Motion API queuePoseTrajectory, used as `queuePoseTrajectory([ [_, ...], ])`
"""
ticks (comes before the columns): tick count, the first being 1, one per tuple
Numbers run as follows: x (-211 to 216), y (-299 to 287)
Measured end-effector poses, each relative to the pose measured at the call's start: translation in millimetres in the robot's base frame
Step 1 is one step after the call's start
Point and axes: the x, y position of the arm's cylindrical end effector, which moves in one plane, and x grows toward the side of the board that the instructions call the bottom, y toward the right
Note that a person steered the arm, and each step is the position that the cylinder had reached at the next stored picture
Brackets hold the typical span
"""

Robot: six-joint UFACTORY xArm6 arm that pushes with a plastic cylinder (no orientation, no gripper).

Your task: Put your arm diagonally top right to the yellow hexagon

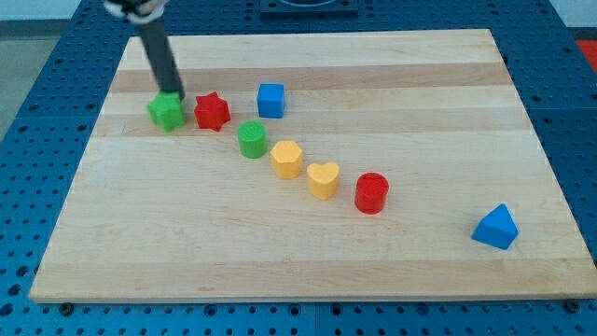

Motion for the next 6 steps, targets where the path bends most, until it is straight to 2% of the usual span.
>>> queuePoseTrajectory([
  [1, 79, -9],
  [2, 83, -10],
  [3, 49, -7],
  [4, -55, -1],
  [5, -134, 23],
  [6, -132, 123],
])
